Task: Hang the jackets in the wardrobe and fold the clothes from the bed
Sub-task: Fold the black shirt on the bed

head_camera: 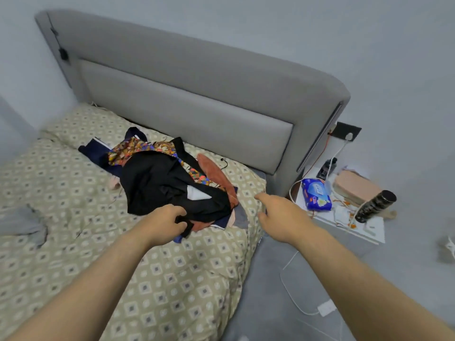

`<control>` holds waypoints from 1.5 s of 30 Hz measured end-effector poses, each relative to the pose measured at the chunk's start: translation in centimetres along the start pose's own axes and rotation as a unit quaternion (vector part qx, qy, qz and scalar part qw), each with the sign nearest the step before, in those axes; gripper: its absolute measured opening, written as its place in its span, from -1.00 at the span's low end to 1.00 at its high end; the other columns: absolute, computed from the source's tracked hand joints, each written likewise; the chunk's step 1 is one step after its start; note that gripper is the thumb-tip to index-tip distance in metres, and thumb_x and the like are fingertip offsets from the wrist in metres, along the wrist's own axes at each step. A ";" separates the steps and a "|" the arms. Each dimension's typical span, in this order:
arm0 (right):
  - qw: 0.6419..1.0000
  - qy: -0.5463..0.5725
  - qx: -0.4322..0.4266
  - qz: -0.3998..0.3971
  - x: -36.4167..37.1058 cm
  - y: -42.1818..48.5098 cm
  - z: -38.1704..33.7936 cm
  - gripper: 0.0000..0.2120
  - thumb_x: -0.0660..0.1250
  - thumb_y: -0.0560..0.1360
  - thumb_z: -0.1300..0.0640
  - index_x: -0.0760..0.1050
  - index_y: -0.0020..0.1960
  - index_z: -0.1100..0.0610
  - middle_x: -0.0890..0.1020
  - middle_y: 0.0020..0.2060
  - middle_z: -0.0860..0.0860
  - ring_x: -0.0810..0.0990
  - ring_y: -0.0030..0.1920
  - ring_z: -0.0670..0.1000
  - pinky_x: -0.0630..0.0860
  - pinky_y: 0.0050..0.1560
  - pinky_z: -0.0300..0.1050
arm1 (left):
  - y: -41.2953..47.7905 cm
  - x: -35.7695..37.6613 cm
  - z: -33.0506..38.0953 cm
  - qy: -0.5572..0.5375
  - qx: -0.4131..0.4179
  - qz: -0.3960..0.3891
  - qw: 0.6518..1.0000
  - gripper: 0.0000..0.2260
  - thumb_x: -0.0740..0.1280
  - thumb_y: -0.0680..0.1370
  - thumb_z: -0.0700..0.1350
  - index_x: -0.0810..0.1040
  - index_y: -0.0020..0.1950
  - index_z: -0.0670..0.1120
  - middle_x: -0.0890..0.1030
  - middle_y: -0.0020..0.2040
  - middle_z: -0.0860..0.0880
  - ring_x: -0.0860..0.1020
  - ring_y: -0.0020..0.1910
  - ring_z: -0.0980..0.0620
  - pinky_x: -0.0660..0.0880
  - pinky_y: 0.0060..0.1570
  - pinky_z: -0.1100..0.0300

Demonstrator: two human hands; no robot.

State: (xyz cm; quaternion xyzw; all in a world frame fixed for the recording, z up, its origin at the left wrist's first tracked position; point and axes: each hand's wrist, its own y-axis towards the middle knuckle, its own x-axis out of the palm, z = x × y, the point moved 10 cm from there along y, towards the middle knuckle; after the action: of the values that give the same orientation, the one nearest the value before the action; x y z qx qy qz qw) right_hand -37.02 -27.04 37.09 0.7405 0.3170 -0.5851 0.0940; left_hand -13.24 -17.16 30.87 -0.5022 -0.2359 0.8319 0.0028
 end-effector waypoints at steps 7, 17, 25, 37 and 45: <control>0.995 0.016 -0.054 -0.086 7.1 7.6 0.1 -0.52 0.17 0.61 0.07 0.20 0.51 0.04 0.51 0.25 0.10 0.51 0.20 0.19 0.48 0.02 0.02 | 4.1 3.5 -4.7 -0.082 -0.062 -0.013 0.995 -0.72 0.29 0.56 -0.08 0.55 0.25 -0.10 0.55 0.21 -0.06 0.55 0.11 -0.05 0.49 0.06 0.09; 0.986 0.007 -0.071 -0.151 19.5 19.5 0.3 -0.64 0.18 0.54 0.17 0.37 0.33 0.10 0.50 0.13 0.12 0.47 0.17 0.21 0.48 0.14 0.09 | 16.3 7.5 -10.6 -0.162 -0.104 -0.019 0.981 -0.49 0.32 0.59 -0.10 0.32 0.52 -0.12 0.38 0.45 -0.10 0.42 0.38 -0.06 0.37 0.28 0.16; 0.990 -0.038 -0.055 -0.124 29.7 29.5 4.1 -0.58 0.09 0.46 0.00 0.60 0.15 0.04 0.49 0.06 0.11 0.37 0.20 0.22 0.42 0.23 0.08 | 28.9 12.0 -17.5 -0.191 -0.124 -0.001 0.974 -0.37 0.35 0.52 -0.06 0.22 0.56 -0.09 0.38 0.42 -0.12 0.48 0.28 -0.11 0.44 0.20 0.12; 0.990 0.005 -0.011 -0.143 40.0 36.7 7.1 -0.55 0.15 0.50 0.09 0.51 0.36 -0.01 0.33 0.41 0.25 0.22 0.45 0.33 0.29 0.42 0.16 | 39.2 13.3 -27.3 -0.321 -0.213 0.075 0.920 -0.54 0.29 0.62 -0.09 0.34 0.53 0.02 0.44 0.37 -0.05 0.42 0.19 0.00 0.42 0.11 0.11; 0.999 0.044 -0.027 0.008 37.5 37.5 8.2 -0.78 0.23 0.55 0.29 0.64 -0.14 0.28 0.68 -0.16 0.18 0.61 -0.06 0.21 0.52 -0.06 0.05 | 37.5 9.9 -30.0 -0.363 -0.208 0.388 0.821 -0.90 0.39 0.51 -0.10 0.59 -0.20 -0.05 0.57 -0.22 0.03 0.52 -0.25 0.11 0.49 -0.18 0.30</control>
State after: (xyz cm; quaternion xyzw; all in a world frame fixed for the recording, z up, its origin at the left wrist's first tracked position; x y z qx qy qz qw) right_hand -17.63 -47.09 -8.81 0.7654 0.3305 -0.5423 0.1044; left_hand 15.66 -36.45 -3.70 -0.2021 -0.1727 0.8177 -0.5106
